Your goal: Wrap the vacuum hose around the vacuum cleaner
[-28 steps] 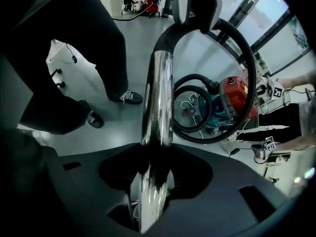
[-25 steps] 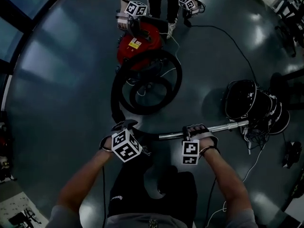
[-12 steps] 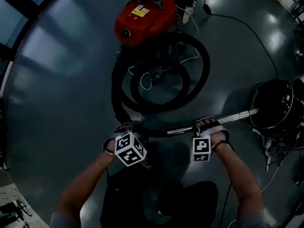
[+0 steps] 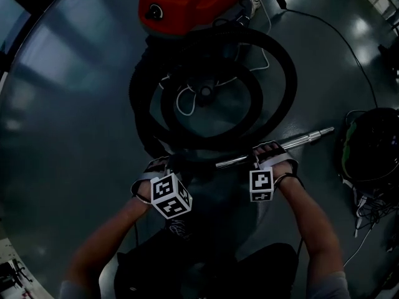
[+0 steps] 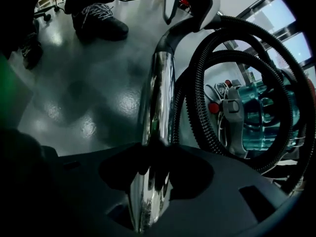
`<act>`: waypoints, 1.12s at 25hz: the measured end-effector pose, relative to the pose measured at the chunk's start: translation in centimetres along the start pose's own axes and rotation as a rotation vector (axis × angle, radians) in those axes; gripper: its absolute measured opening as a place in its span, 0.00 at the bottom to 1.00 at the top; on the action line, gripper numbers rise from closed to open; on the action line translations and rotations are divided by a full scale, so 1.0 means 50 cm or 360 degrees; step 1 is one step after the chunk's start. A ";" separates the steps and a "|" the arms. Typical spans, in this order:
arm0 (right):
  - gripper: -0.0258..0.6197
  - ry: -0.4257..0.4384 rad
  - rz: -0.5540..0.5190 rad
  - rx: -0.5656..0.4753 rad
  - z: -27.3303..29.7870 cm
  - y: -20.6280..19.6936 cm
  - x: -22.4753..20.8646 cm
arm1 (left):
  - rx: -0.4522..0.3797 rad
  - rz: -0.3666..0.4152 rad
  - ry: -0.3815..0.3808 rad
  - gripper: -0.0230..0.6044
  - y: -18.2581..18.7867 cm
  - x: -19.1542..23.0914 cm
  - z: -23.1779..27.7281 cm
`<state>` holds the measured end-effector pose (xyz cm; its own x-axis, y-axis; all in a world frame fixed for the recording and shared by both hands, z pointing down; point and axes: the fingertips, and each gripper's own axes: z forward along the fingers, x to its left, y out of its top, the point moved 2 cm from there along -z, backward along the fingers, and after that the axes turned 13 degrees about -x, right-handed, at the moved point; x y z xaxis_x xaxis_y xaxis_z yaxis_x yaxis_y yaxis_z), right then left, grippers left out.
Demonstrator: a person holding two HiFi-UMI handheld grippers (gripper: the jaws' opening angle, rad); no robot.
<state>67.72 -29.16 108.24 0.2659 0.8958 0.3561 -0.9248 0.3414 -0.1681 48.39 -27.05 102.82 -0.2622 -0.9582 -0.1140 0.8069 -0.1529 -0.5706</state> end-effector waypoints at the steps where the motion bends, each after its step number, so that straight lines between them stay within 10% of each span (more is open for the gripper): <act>1: 0.30 0.0000 0.0005 -0.0012 0.012 0.003 -0.004 | 0.0008 -0.0011 0.0020 0.41 -0.009 0.006 0.008; 15: 0.30 0.0144 0.0207 -0.0241 0.079 0.084 -0.011 | 0.0101 -0.0225 0.0070 0.41 -0.091 0.041 0.078; 28: 0.30 0.0007 0.0172 -0.0222 0.082 0.071 -0.001 | 0.0195 -0.0171 0.0099 0.41 -0.123 0.045 0.134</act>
<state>63.30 -29.19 111.40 0.1684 0.9305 0.3252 -0.9014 0.2789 -0.3311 46.38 -29.90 111.53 -0.3795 -0.9186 -0.1103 0.8301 -0.2854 -0.4789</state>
